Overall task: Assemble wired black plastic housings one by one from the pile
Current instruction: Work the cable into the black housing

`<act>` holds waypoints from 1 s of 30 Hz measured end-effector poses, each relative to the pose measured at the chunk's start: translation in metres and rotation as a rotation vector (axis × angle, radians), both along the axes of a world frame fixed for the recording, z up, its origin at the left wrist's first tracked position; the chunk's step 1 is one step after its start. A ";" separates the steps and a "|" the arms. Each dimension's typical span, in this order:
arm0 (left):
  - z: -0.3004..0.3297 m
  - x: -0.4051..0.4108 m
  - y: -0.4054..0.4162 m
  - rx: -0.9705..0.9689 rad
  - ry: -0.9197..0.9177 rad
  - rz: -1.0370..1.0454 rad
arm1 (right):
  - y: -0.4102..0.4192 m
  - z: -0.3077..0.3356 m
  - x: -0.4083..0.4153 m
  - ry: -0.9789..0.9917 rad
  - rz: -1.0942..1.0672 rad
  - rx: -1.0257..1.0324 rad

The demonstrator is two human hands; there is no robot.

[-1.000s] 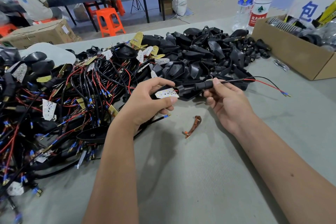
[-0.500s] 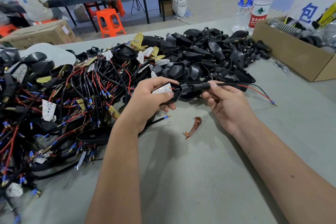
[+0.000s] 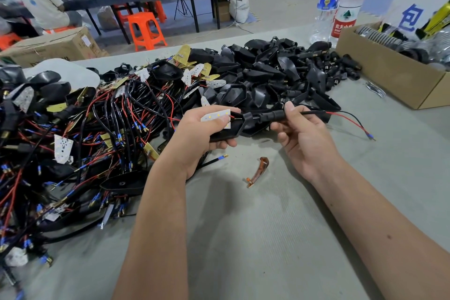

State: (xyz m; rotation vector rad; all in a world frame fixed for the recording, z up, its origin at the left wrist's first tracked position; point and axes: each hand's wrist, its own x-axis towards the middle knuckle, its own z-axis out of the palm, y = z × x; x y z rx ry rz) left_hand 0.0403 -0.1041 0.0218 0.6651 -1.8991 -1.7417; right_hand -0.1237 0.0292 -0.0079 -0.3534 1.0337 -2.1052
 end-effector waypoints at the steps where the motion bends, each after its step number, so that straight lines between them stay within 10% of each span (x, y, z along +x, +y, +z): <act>1: 0.000 0.000 0.000 -0.001 0.000 -0.003 | 0.000 0.001 0.000 -0.003 -0.004 -0.014; 13: 0.002 0.002 0.001 0.205 0.035 -0.003 | 0.002 0.002 0.002 0.077 -0.052 -0.030; 30: 0.000 0.001 0.004 -0.015 -0.109 0.016 | 0.000 0.000 0.003 0.113 -0.051 0.010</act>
